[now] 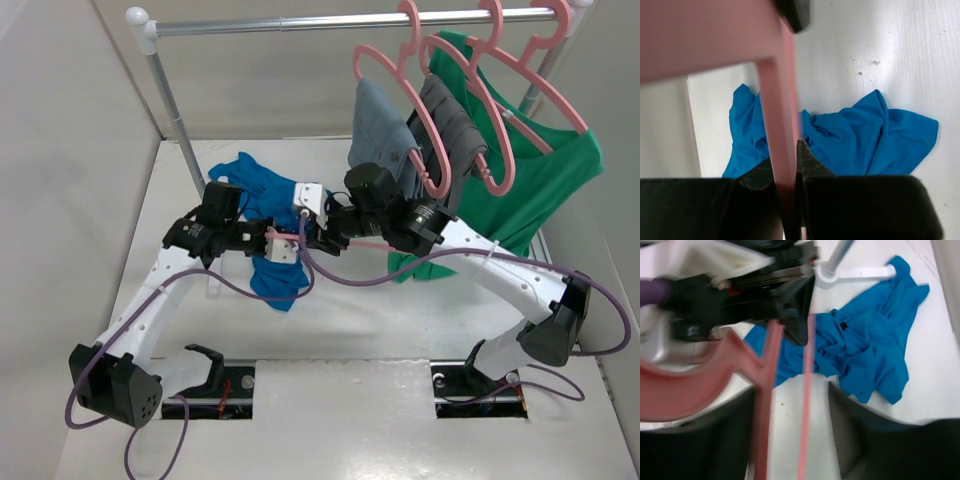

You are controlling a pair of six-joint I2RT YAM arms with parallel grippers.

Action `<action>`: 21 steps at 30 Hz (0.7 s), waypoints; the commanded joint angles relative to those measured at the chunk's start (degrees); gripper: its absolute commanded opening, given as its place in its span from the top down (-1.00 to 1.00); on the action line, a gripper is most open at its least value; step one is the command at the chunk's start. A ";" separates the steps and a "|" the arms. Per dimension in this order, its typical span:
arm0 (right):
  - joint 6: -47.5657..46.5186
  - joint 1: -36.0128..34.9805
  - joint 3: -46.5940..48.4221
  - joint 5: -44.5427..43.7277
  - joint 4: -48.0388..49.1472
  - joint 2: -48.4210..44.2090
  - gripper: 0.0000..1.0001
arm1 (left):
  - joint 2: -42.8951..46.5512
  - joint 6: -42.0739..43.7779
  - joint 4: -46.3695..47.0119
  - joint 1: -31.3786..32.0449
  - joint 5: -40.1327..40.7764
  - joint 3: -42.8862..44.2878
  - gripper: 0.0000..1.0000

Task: Place the t-shirt on the hanger
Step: Place tshirt on hanger

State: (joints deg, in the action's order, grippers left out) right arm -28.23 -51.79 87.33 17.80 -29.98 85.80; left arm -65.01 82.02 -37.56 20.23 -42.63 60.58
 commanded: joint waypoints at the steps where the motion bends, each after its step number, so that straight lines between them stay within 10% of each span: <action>1: -2.53 -0.07 2.32 2.41 0.71 -0.63 0.05 | 1.20 0.51 -1.81 0.34 -2.46 2.44 1.00; 7: -2.01 -0.07 2.40 3.99 1.51 2.61 1.00 | 1.20 -2.13 -0.06 0.34 -4.12 2.44 1.00; 14: -0.34 0.46 0.48 2.68 1.41 2.01 1.00 | 2.96 -7.30 3.01 0.34 -2.81 0.60 0.90; 16: 0.19 1.16 -0.40 3.20 2.03 1.48 1.00 | 3.48 -8.79 5.02 0.34 -2.28 -0.01 0.54; 18: 1.68 2.12 -1.89 5.21 2.90 0.95 1.00 | 4.11 -13.26 7.58 0.34 0.17 -0.90 -0.23; 20: 3.17 4.15 -4.34 6.89 5.35 -1.06 1.00 | 5.85 -13.99 10.22 0.34 1.93 -3.08 -0.50; 21: 4.57 4.85 -5.23 8.11 6.32 -1.68 1.00 | 6.39 -15.73 13.01 0.34 4.37 -3.97 -0.99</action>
State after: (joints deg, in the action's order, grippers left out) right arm -26.96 -49.21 84.12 23.29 -28.10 87.22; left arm -61.58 71.48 -31.51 20.43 -40.21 58.81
